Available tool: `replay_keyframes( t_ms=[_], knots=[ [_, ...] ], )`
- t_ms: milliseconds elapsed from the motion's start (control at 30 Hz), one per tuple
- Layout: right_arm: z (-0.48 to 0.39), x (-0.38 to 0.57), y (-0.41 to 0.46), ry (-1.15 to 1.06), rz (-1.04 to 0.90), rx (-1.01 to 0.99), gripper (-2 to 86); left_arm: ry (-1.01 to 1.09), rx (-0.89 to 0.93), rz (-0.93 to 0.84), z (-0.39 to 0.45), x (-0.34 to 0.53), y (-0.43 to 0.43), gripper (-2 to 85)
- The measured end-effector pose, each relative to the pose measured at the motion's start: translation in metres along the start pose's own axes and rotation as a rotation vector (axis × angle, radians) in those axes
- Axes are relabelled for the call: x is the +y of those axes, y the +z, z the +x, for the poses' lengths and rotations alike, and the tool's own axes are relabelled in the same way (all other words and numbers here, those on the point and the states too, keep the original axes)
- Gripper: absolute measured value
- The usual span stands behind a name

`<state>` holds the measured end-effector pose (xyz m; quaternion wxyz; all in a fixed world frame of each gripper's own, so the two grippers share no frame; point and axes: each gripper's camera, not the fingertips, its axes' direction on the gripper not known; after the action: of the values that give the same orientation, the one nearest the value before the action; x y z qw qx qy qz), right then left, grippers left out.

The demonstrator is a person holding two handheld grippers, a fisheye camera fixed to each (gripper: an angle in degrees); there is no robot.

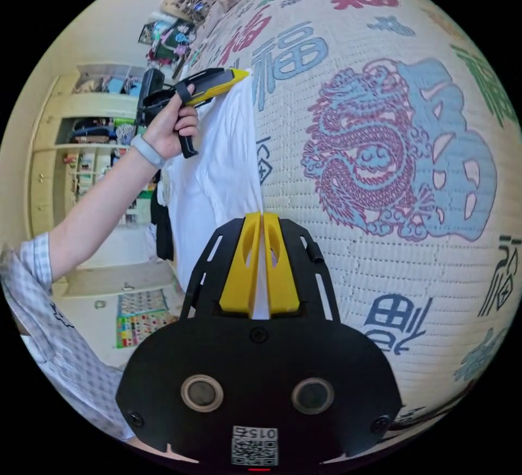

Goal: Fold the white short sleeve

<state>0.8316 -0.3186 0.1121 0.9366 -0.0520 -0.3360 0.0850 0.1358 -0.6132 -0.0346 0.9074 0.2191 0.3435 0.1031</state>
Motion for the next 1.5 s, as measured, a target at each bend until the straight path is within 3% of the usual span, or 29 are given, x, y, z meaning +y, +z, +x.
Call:
replay_keyframes(
  t_ms=[200,300,433,567,667,900,1000,1167,1300,1500],
  knots=[
    [-0.023,0.001,0.002,0.004,0.068,-0.029,0.2,0.065,0.048,0.048,0.008,0.028,-0.043,6.1],
    [-0.051,0.004,-0.007,-0.025,0.114,0.055,1.2,0.135,-0.061,0.050,0.025,0.064,-0.081,7.2],
    [-0.111,-0.004,0.015,-0.196,0.029,0.179,2.0,0.094,-0.253,-0.017,0.023,0.127,-0.108,8.0],
    [-0.164,-0.013,0.067,-0.364,-0.106,0.249,0.3,0.016,-0.265,-0.078,0.005,0.174,-0.112,6.9],
    [-0.182,-0.017,0.101,-0.379,-0.200,0.332,-0.3,0.004,-0.293,-0.014,0.000,0.198,-0.125,3.8],
    [-0.221,-0.017,0.118,-0.337,-0.180,0.374,-0.5,-0.005,-0.249,0.030,-0.010,0.231,-0.155,1.6],
    [-0.253,-0.017,0.114,-0.327,-0.159,0.383,-0.2,-0.031,-0.194,0.130,-0.011,0.262,-0.190,1.8],
    [-0.334,-0.038,0.123,-0.356,-0.123,0.344,1.8,-0.264,-0.236,0.316,-0.042,0.366,-0.280,4.4],
    [-0.406,-0.074,0.163,-0.451,-0.155,0.302,4.7,-0.454,-0.306,0.369,-0.079,0.437,-0.336,6.3],
    [-0.534,-0.147,0.281,-0.637,-0.309,0.300,6.3,-0.657,-0.188,0.507,-0.138,0.499,-0.381,7.7]
  ],
)
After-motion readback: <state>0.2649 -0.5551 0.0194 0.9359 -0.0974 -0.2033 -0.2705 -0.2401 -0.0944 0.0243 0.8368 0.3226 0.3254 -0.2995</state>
